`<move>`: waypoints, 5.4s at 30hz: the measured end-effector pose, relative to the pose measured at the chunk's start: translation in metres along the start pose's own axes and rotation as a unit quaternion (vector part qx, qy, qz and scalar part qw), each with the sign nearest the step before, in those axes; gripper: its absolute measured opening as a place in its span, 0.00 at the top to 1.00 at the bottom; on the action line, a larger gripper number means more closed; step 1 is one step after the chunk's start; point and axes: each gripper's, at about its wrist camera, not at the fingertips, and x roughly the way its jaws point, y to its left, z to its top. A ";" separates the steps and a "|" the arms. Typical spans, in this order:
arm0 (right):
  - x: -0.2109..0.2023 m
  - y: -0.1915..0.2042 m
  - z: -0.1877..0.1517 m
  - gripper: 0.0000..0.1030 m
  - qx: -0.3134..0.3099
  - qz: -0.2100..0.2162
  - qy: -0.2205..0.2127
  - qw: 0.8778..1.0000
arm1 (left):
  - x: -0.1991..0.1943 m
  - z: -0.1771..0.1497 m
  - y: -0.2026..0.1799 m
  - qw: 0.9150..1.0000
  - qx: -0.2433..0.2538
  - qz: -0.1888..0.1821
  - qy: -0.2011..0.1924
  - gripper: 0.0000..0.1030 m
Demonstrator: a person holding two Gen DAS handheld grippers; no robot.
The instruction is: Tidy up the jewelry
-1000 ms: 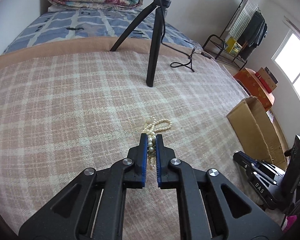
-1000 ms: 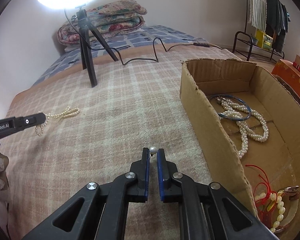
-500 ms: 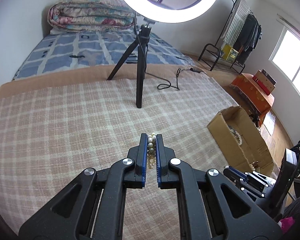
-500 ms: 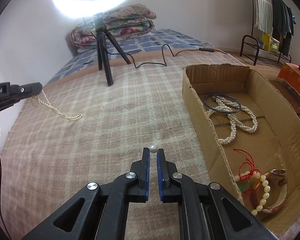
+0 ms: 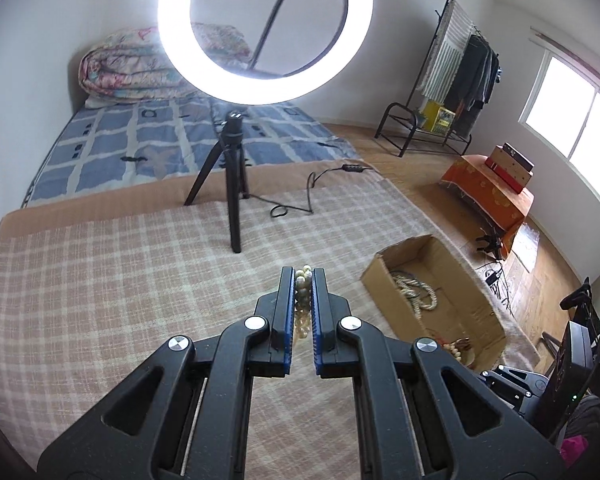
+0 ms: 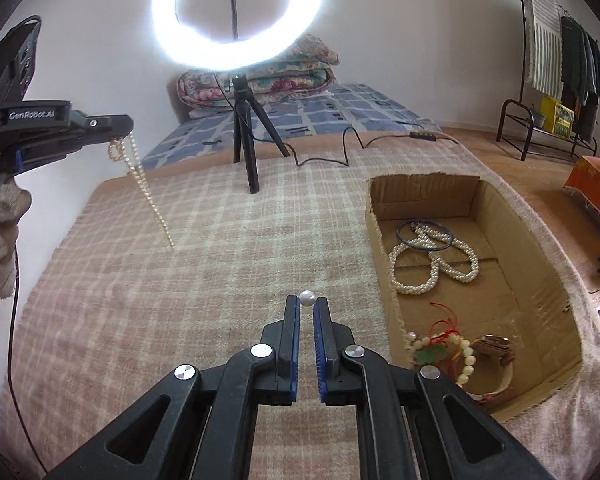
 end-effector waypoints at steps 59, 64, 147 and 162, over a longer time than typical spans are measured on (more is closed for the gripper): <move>-0.030 -0.144 -0.010 0.62 -0.017 0.016 0.048 0.999 | 0.194 0.030 -0.273 0.993 0.078 -0.051 0.077 0.78; -0.031 -0.140 -0.010 0.36 -0.023 0.011 0.042 0.999 | 0.186 0.030 -0.273 0.993 0.093 -0.035 0.057 0.37; -0.120 -0.090 0.026 0.00 -0.041 -0.084 -0.109 0.990 | -0.112 -0.066 -0.157 0.988 0.058 0.101 -0.103 0.00; -0.110 -0.097 0.023 0.00 -0.028 -0.098 -0.106 0.989 | -0.091 -0.081 -0.150 0.989 0.063 0.106 -0.078 0.00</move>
